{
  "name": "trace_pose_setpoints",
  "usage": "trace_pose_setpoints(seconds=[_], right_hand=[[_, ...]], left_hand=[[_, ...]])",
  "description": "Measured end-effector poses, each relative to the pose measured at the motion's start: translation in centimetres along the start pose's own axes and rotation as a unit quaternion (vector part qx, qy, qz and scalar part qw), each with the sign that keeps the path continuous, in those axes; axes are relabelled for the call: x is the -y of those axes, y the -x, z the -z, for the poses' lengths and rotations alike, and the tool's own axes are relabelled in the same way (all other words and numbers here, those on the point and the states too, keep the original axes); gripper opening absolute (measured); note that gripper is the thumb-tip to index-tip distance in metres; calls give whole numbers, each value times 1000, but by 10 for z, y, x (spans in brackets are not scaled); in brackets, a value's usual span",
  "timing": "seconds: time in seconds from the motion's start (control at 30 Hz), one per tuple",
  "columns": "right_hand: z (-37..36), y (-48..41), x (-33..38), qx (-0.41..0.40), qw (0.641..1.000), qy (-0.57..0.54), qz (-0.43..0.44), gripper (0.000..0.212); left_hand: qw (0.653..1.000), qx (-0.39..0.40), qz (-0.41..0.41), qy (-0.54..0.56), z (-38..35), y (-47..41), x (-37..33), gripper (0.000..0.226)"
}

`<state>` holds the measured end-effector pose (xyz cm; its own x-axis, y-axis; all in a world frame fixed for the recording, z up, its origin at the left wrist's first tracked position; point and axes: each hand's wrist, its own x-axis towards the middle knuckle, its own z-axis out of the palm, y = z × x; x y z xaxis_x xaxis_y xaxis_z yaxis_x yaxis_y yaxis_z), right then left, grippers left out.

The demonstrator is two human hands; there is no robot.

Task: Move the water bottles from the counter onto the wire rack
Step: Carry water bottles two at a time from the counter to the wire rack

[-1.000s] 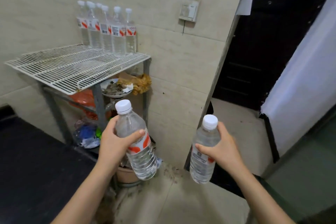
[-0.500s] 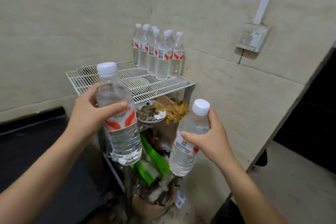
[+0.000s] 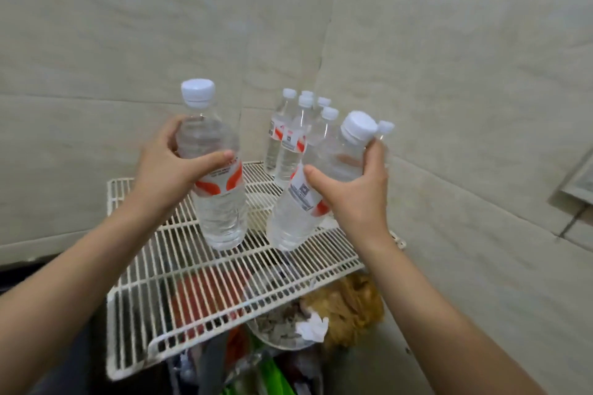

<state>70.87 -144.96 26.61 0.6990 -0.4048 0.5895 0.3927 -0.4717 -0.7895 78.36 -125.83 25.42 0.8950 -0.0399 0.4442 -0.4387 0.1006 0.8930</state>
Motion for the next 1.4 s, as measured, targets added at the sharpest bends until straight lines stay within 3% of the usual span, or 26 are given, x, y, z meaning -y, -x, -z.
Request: trace_pose_setpoints(seconds=[0.2,0.4,0.7,1.07,1.17,1.4], right_hand=[[-57,-79,-37,70,997,28,-31,52],[-116,-146,-66,130,987,33,-85,63],[-174,-200,-102,129,985,75,-86,60],[-195,-221,-125,110,982,77,-135,58],[-193,-224,-120,139,978,75,-133,50],[-194,-216,-120,186,972,78,-124,57]], left_hand=[[996,-50,6,-80,-4,-61,35,52],[990,-88,13,-107,-1,-111,55,48],[986,-113,13,-124,16,-164,90,52],[982,-62,18,-177,-15,-212,130,65],[980,-32,31,-192,-20,-216,134,72],[973,1,38,-228,-19,-220,130,75]])
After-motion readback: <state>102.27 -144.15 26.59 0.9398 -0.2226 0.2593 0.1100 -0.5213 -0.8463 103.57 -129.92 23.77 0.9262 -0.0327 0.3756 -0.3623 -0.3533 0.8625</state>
